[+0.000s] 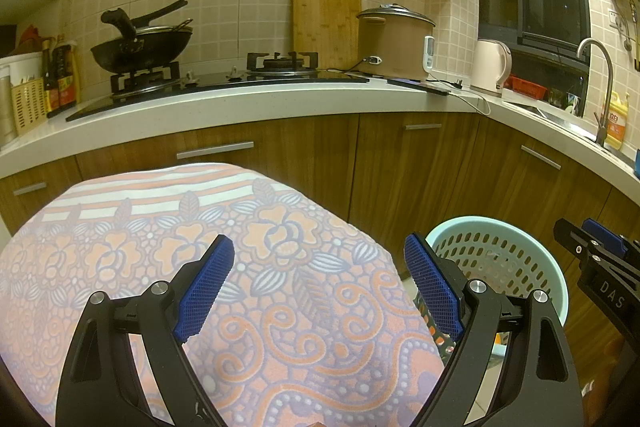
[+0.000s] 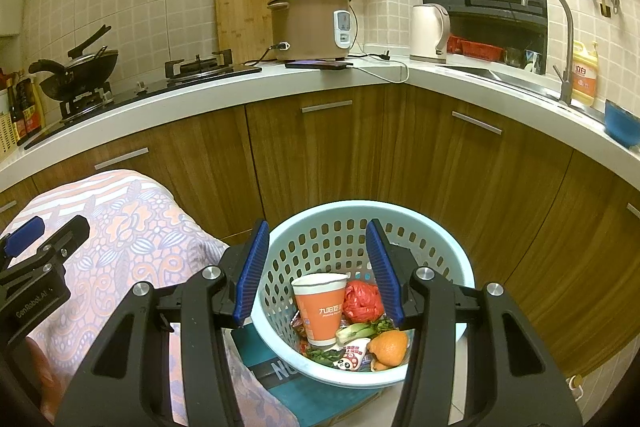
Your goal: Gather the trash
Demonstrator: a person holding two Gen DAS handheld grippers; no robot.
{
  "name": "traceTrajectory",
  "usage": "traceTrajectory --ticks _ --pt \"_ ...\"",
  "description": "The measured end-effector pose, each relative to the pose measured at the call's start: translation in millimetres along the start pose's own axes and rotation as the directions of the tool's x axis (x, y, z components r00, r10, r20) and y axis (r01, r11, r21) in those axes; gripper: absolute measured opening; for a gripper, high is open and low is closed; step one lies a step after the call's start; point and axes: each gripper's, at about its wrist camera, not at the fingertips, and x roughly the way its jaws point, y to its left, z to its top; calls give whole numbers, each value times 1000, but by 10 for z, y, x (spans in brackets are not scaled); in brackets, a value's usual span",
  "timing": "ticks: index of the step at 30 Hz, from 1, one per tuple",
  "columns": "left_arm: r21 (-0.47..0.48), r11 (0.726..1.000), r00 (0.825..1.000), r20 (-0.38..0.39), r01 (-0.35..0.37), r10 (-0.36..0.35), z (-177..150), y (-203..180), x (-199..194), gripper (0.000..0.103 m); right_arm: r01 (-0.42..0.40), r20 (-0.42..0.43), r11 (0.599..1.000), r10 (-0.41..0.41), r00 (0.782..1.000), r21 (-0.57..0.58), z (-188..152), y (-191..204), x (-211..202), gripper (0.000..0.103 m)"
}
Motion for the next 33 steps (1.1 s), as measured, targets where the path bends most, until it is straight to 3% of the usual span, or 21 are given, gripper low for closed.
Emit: traceTrajectory --ticks 23,29,33 --pt "7 1000 1000 -5 -19 19 26 -7 -45 85 0 -2 1000 0 1000 4 -18 -7 -9 47" --pt "24 997 998 12 -70 69 32 23 -139 88 -1 8 1000 1 1000 9 -18 16 -89 47" --pt "20 999 999 -13 -49 49 31 49 -188 93 -3 21 1000 3 1000 4 15 50 -178 47"
